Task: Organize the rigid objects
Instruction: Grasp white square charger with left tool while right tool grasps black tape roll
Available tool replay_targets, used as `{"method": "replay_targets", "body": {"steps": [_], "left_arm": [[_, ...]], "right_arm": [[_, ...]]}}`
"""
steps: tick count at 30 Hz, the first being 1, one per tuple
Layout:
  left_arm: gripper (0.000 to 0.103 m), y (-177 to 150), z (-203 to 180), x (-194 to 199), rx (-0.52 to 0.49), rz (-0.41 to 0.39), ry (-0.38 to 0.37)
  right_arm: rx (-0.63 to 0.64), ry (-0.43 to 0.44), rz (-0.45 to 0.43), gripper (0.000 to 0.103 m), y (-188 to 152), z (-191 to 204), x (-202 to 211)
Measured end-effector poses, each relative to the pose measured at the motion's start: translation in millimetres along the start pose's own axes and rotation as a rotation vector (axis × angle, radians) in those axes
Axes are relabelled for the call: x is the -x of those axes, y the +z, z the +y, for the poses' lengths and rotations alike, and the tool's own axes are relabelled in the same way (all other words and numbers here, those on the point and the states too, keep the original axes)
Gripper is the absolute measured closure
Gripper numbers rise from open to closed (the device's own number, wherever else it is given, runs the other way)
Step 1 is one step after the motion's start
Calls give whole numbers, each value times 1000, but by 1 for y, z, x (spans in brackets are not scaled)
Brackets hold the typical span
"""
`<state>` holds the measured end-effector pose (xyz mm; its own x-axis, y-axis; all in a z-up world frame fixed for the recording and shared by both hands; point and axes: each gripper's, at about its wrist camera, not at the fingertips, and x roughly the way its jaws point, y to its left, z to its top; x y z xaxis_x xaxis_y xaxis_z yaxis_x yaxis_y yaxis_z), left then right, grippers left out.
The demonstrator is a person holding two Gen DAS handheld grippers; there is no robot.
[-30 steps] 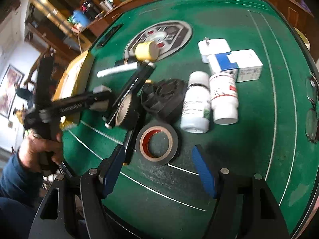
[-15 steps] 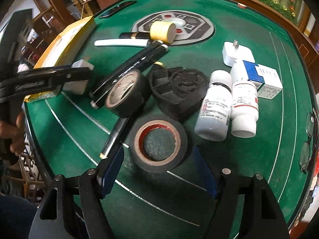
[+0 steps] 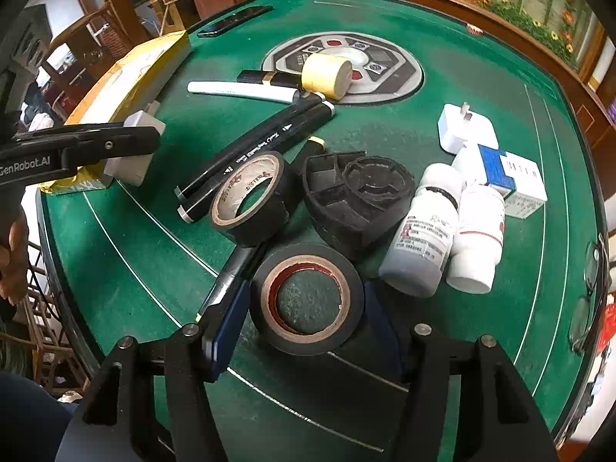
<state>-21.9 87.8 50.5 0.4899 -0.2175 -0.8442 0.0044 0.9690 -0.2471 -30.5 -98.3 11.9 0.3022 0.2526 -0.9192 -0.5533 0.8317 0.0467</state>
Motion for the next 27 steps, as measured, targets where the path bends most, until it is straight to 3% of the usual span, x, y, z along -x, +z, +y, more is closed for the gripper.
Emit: {"method": "replay_targets", "body": {"steps": [3, 7, 19, 27], "left_arm": [[51, 0, 3, 5, 2, -7, -7], [52, -1, 8, 12, 3, -18, -13], [55, -8, 51, 42, 49, -42, -12], [55, -11, 50, 48, 17, -58, -43]], "right_arm": [[8, 2, 17, 36, -1, 3, -4], [-9, -21, 16, 41, -3, 4, -8], [-123, 98, 16, 41, -17, 12, 14], [-153, 93, -25, 41, -13, 18, 25]]}}
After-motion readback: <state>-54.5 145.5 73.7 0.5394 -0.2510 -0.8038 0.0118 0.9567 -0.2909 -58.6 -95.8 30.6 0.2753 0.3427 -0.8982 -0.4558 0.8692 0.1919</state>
